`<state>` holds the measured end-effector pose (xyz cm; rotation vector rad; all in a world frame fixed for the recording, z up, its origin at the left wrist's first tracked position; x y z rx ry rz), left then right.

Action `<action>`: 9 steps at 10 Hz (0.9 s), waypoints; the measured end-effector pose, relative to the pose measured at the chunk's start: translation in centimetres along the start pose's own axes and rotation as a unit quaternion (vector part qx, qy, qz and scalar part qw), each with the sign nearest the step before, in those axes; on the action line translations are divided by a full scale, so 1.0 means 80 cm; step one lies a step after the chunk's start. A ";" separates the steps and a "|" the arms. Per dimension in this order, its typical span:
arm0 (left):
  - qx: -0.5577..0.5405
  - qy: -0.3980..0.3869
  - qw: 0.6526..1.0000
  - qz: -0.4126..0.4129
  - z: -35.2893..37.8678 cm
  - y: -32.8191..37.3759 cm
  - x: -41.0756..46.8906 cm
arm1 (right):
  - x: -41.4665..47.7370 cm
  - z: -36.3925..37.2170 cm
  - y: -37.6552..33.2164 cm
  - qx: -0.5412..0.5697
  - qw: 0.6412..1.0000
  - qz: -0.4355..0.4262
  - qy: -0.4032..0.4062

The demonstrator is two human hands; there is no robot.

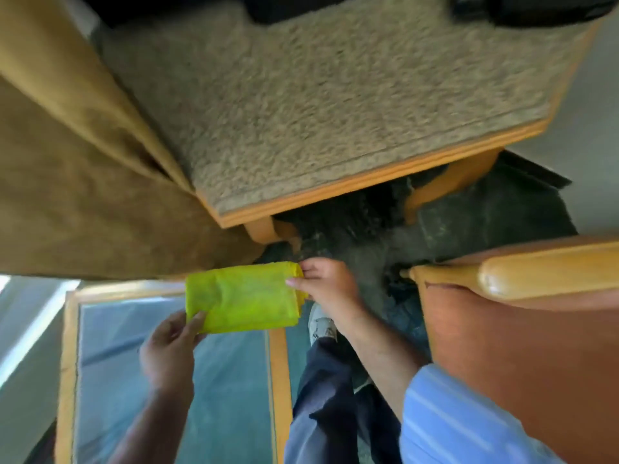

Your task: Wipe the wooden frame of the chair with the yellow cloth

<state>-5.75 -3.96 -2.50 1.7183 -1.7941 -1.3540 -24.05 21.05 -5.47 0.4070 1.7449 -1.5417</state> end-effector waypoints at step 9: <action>0.516 0.021 0.856 0.001 -0.026 -0.158 0.126 | 0.076 0.135 0.106 -0.565 0.770 -0.224 0.195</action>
Point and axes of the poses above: each hand's wrist, its own x-axis towards the middle knuckle, its own z-axis out of the palm, y = z × x, the point moved 9 cm from there along x, towards the middle knuckle, and after that the axes turned 8 degrees about y, right-handed, at the moved point
